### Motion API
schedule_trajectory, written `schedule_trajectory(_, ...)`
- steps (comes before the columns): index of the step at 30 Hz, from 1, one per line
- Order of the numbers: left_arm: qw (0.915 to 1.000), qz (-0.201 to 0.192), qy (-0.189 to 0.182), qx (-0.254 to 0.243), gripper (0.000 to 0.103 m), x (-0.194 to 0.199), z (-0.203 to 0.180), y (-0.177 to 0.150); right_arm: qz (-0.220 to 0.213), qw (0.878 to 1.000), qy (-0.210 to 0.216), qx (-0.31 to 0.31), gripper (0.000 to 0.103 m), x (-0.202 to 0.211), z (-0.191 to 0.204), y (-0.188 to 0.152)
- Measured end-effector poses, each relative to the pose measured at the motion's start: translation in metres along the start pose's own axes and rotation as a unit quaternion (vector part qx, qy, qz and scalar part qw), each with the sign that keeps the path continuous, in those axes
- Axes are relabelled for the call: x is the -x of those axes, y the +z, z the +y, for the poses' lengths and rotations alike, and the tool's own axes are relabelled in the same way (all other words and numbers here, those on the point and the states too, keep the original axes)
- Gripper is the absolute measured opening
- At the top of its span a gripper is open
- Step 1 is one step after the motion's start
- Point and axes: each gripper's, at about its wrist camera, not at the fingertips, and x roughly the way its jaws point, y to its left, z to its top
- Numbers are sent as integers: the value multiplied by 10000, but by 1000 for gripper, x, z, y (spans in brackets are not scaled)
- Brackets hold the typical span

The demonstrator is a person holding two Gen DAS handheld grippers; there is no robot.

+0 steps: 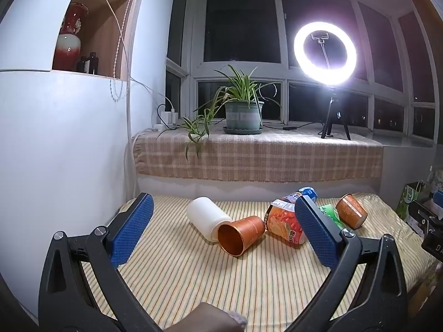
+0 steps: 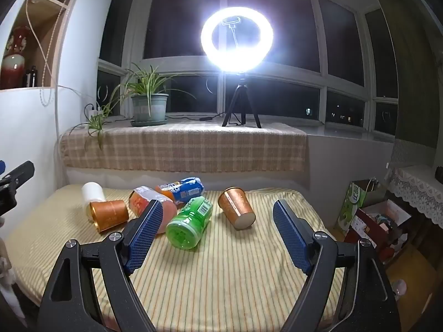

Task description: Flip cup upright

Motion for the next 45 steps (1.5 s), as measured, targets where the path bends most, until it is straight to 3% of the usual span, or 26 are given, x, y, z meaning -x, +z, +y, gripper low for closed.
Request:
schedule_trajectory(10, 10000, 16, -62, 68, 103, 7, 2, -10, 56, 10000, -12, 36, 82, 0, 2, -7)
schedule_trajectory(45, 9999, 27, -70, 75, 103, 11, 4, 6, -11, 10000, -38, -45, 82, 8, -3, 1)
